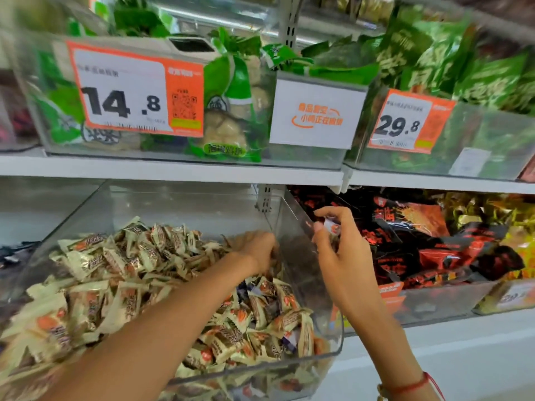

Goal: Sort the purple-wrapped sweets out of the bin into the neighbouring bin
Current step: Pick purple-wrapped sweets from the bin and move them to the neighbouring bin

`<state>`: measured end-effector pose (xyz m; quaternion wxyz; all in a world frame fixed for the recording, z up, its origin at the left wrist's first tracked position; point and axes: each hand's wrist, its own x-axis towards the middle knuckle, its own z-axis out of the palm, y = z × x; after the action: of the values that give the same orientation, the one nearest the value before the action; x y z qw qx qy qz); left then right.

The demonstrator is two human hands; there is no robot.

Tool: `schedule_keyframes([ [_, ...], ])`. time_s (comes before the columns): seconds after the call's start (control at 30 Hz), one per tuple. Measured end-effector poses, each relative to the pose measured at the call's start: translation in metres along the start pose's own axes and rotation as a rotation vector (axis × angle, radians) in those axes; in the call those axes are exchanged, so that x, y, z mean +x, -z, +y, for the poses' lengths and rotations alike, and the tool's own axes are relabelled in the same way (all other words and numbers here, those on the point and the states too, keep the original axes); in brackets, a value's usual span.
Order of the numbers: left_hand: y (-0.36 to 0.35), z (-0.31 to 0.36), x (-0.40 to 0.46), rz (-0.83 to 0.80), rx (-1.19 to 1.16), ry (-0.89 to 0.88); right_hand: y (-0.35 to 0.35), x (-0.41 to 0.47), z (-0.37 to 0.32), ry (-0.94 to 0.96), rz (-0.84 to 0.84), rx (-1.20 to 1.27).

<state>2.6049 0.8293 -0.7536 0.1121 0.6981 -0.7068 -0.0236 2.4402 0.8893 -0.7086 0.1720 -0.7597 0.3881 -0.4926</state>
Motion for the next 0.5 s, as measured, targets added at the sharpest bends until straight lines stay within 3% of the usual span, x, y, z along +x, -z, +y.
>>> schedule_keyframes([
  [0.13, 0.032, -0.014, -0.016, 0.049, -0.207, 0.036, 0.006, -0.002, -0.004, 0.027, -0.019, 0.013],
  [0.33, 0.099, -0.017, -0.079, 0.071, -0.867, -0.136, 0.009, -0.005, -0.023, 0.026, -0.039, -0.007],
  [0.5, 0.112, 0.007, -0.103, 0.210, -1.047, -0.189, -0.001, -0.005, -0.035, 0.052, -0.051, 0.073],
])
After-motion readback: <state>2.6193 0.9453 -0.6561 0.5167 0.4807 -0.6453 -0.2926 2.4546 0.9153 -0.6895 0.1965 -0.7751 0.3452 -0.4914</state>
